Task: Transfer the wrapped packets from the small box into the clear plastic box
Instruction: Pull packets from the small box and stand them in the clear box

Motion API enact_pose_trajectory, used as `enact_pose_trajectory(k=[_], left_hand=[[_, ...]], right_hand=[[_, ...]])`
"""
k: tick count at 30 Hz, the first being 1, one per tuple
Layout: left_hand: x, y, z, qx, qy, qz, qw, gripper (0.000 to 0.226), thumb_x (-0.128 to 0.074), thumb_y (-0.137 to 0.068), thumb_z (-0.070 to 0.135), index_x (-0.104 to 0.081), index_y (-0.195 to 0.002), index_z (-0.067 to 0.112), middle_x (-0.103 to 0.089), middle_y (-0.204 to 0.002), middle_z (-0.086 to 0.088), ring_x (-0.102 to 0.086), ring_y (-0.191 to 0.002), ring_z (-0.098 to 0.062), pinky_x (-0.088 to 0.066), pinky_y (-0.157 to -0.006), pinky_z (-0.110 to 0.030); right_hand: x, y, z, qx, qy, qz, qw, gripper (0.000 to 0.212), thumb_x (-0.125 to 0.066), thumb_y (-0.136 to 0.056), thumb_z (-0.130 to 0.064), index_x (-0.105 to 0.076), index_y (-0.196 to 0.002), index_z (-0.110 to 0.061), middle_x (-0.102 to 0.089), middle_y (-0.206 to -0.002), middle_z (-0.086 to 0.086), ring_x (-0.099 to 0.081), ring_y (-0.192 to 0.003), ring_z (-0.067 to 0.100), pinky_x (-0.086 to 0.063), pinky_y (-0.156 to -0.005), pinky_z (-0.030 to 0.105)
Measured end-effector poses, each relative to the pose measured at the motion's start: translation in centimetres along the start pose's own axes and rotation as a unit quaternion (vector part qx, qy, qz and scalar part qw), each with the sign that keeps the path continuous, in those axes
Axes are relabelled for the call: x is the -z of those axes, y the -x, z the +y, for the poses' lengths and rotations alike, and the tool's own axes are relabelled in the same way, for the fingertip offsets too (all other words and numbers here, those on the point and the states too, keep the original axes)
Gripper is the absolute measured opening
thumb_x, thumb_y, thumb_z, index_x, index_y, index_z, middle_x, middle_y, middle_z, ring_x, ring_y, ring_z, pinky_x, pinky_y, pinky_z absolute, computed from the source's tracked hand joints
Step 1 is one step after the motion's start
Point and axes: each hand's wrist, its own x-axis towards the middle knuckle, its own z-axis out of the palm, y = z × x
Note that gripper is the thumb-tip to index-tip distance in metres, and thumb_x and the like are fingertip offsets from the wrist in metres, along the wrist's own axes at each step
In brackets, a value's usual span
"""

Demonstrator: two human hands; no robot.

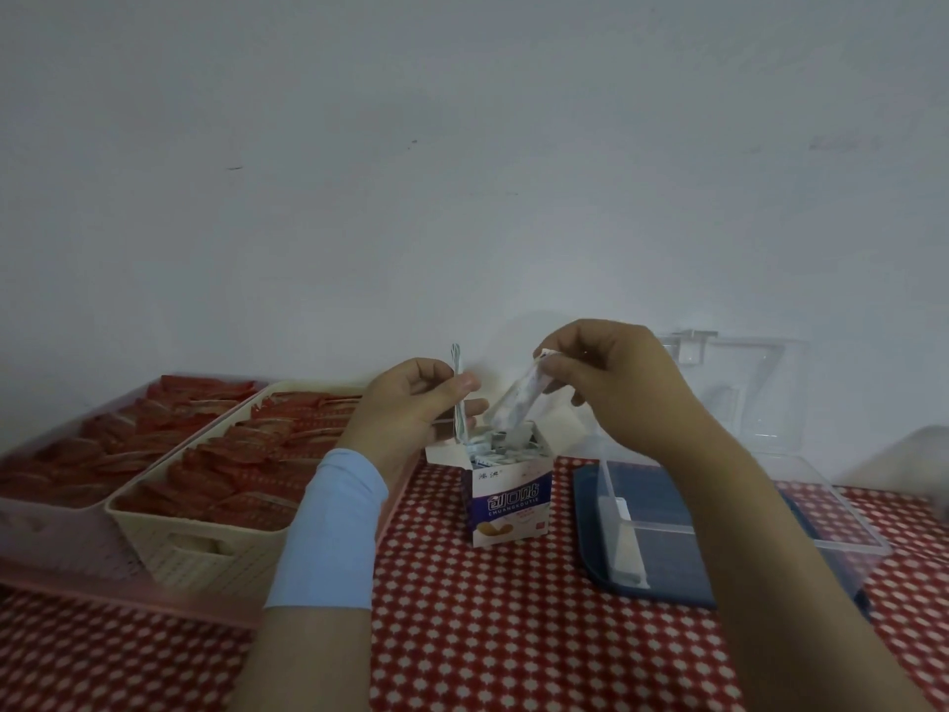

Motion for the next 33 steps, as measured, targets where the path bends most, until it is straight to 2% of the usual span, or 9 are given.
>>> enact_pose_trajectory(k=[5,12,15,18,20,22,25,30,33], left_hand=[[-0.8,0.6,0.3,0.039,0.005,-0.104,0.994,0.029,-0.068,-0.081,0.027,-0.061,-0.099,0.005,-0.075,-0.098,-0.01,-0.071,-0.081,-0.022,-0.059,-0.065,-0.031],[-2.5,1.0,0.1,0.08,0.12,-0.183,0.972,0.048,-0.058,-0.085,0.03,-0.058,-0.124,0.002,-0.072,-0.116,-0.015,-0.072,-0.102,-0.031,-0.059,-0.084,-0.043],[-2.7,0.9,0.0,0.077,0.159,-0.181,0.968,0.045,-0.06,-0.084,0.029,-0.06,-0.122,0.003,-0.072,-0.116,-0.016,-0.07,-0.105,-0.033,-0.058,-0.084,-0.044],[-2.5,0.8,-0.1,0.074,0.164,-0.158,0.971,0.047,-0.062,-0.084,0.028,-0.06,-0.122,0.002,-0.071,-0.112,-0.018,-0.072,-0.099,-0.031,-0.06,-0.077,-0.044],[-2.3,0.8,0.0,0.07,0.175,-0.143,0.972,0.051,-0.064,-0.084,0.029,-0.059,-0.125,-0.001,-0.07,-0.109,-0.018,-0.072,-0.092,-0.028,-0.063,-0.07,-0.041],[-1.9,0.8,-0.1,0.073,0.182,-0.136,0.971,0.052,-0.065,-0.085,0.029,-0.06,-0.128,0.0,-0.07,-0.112,-0.017,-0.072,-0.092,-0.028,-0.061,-0.068,-0.038],[-1.6,0.8,-0.2,0.082,0.176,-0.15,0.97,0.05,-0.062,-0.091,0.03,-0.058,-0.131,0.0,-0.067,-0.121,-0.018,-0.07,-0.101,-0.03,-0.059,-0.073,-0.038],[-1.8,1.2,-0.1,0.081,0.176,-0.166,0.967,0.059,-0.059,-0.089,0.026,-0.049,-0.137,-0.008,-0.067,-0.12,-0.02,-0.071,-0.095,-0.026,-0.06,-0.068,-0.032],[-1.8,1.4,0.0,0.086,0.177,-0.177,0.964,0.06,-0.059,-0.087,0.022,-0.046,-0.136,-0.01,-0.069,-0.115,-0.019,-0.072,-0.092,-0.026,-0.06,-0.068,-0.033]], right_hand=[[0.0,0.5,-1.0,0.02,-0.063,-0.046,0.997,0.011,-0.066,-0.094,-0.006,-0.075,-0.091,-0.011,-0.072,-0.069,-0.01,-0.062,-0.059,-0.001,-0.045,-0.054,0.011],[-2.0,0.5,-1.0,0.032,-0.087,0.019,0.996,0.014,-0.066,-0.093,-0.006,-0.076,-0.094,-0.016,-0.072,-0.081,0.0,-0.067,-0.063,0.002,-0.052,-0.059,0.015],[-2.6,0.6,-0.9,0.03,-0.046,0.035,0.998,0.02,-0.068,-0.093,-0.013,-0.07,-0.11,-0.024,-0.067,-0.096,-0.006,-0.064,-0.074,-0.001,-0.051,-0.055,0.014],[-2.6,0.8,-0.8,0.033,0.019,0.039,0.999,0.03,-0.072,-0.09,-0.03,-0.06,-0.116,-0.04,-0.059,-0.108,-0.02,-0.061,-0.094,0.002,-0.057,-0.072,0.024],[-2.2,1.1,-1.1,0.032,0.007,0.01,0.999,0.023,-0.076,-0.083,-0.04,-0.06,-0.1,-0.039,-0.058,-0.117,-0.024,-0.059,-0.104,-0.003,-0.05,-0.085,0.025],[-1.8,1.6,-1.7,0.037,0.017,-0.064,0.997,0.033,-0.085,-0.069,-0.042,-0.059,-0.089,-0.037,-0.05,-0.133,-0.03,-0.05,-0.114,-0.015,-0.042,-0.089,0.016],[-2.4,1.9,-1.9,0.055,0.07,-0.137,0.987,0.049,-0.095,-0.057,-0.035,-0.055,-0.086,-0.032,-0.037,-0.145,-0.03,-0.045,-0.108,-0.026,-0.045,-0.077,0.004],[-3.3,1.6,-1.4,0.098,0.041,-0.092,0.99,0.042,-0.092,-0.065,-0.023,-0.052,-0.074,-0.022,-0.057,-0.115,-0.013,-0.059,-0.083,-0.005,-0.05,-0.063,0.014],[-3.1,1.6,-1.4,0.087,0.026,-0.097,0.991,0.047,-0.095,-0.06,-0.024,-0.051,-0.077,-0.021,-0.057,-0.114,-0.013,-0.06,-0.086,-0.003,-0.051,-0.064,0.015]])
